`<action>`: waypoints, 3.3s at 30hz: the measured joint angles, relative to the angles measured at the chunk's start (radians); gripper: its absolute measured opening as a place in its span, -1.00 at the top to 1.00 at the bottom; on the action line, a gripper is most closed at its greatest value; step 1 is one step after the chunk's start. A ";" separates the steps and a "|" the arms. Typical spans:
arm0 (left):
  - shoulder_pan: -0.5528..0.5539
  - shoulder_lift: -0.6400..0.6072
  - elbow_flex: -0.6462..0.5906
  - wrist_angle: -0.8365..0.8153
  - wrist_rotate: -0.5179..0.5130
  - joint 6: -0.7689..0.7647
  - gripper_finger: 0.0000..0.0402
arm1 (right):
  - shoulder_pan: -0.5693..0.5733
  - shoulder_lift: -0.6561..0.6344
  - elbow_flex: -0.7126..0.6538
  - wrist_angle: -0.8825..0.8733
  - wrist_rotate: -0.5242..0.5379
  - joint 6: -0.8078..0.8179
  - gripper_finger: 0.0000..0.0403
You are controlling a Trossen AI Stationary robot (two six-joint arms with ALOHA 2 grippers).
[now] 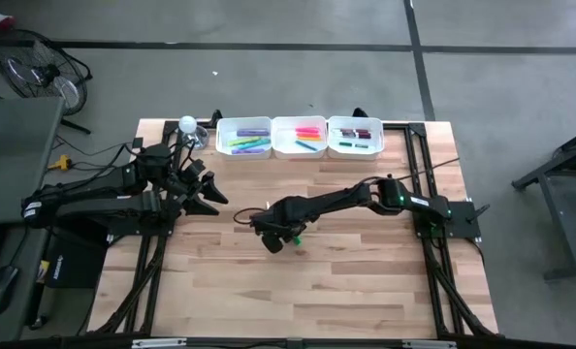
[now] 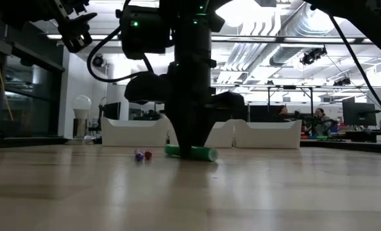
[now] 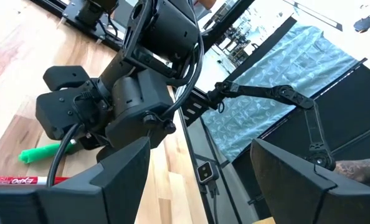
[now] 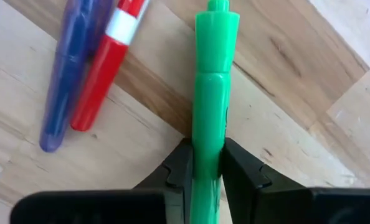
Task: Pick & Place Markers
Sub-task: Put the green highlighter pen into the left white bin
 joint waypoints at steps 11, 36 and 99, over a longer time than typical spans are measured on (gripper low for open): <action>0.000 0.001 0.000 0.000 -0.091 -0.003 -0.37 | -0.034 0.000 0.001 -0.092 -0.009 -0.047 0.73; 0.000 0.233 0.000 0.248 -0.474 0.050 -0.37 | -0.245 -0.331 -0.002 0.105 0.109 -0.400 0.73; 0.000 0.640 0.176 0.747 -0.669 0.103 -0.36 | -0.352 -0.524 -0.002 0.333 -0.164 -0.815 0.73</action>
